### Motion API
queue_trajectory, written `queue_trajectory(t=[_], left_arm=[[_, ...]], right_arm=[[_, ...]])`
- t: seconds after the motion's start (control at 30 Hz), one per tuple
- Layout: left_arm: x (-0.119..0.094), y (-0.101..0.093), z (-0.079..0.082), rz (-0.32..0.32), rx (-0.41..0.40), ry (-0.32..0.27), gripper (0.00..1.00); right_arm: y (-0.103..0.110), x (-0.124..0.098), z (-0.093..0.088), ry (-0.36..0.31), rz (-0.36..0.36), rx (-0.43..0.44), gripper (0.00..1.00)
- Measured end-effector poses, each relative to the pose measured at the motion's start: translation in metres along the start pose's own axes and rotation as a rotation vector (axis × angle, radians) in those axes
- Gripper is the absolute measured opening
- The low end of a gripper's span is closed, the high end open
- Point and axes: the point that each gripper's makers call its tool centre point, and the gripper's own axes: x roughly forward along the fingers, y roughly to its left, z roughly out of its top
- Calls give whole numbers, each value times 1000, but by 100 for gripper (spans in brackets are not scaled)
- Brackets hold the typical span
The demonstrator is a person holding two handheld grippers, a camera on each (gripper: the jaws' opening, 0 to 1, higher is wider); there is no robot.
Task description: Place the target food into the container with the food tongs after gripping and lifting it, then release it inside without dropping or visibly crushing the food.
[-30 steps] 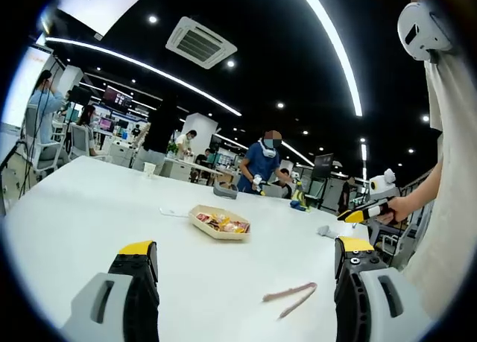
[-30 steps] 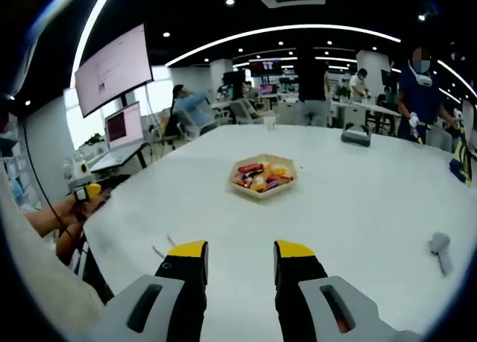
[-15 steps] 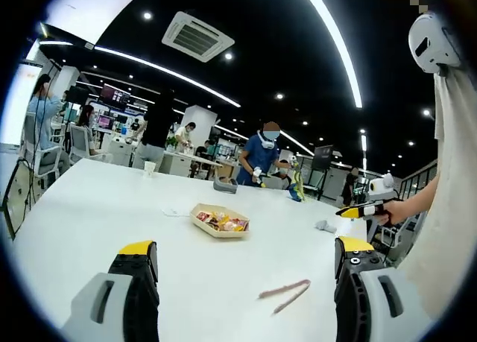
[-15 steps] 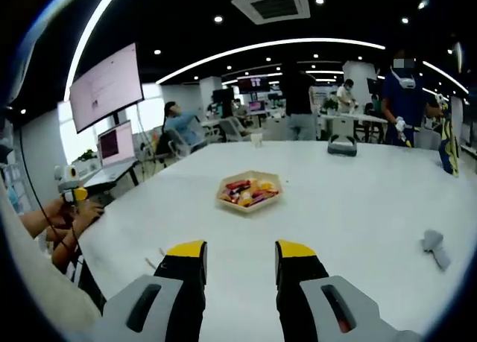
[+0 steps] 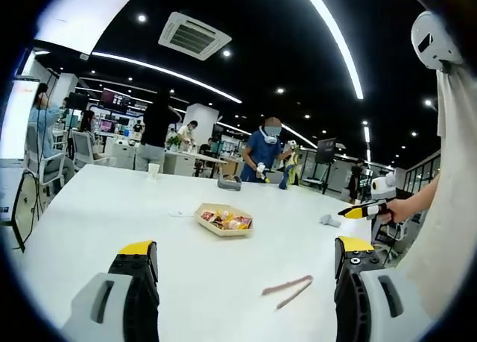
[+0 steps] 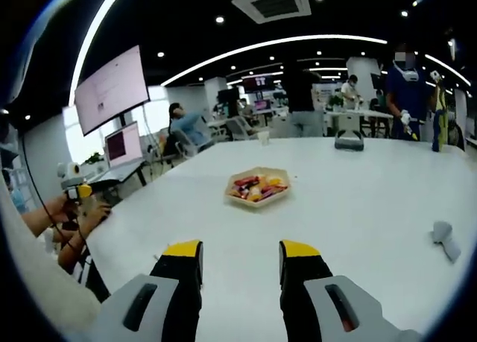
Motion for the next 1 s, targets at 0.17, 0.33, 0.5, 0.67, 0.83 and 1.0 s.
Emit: queue_trajectory(t=[0.17, 0.33, 0.5, 0.67, 0.83, 1.0], left_arm=[[-4, 2, 0, 14, 1, -3, 99], [-10, 4, 1, 29, 8, -5, 99], [-14, 7, -1, 40, 18, 8, 99], [-16, 9, -7, 42, 32, 37, 99], [-18, 12, -7, 41, 41, 45, 99], [-19, 17, -5, 39, 43, 44, 99]], right_arm=[[0, 3, -2, 12, 5, -6, 41], [1, 7, -3, 19, 11, -15, 41], [4, 13, -6, 36, 19, -31, 41], [7, 17, -7, 47, 23, -39, 40], [12, 21, -8, 56, 26, -49, 39], [14, 24, -9, 59, 21, -53, 38]])
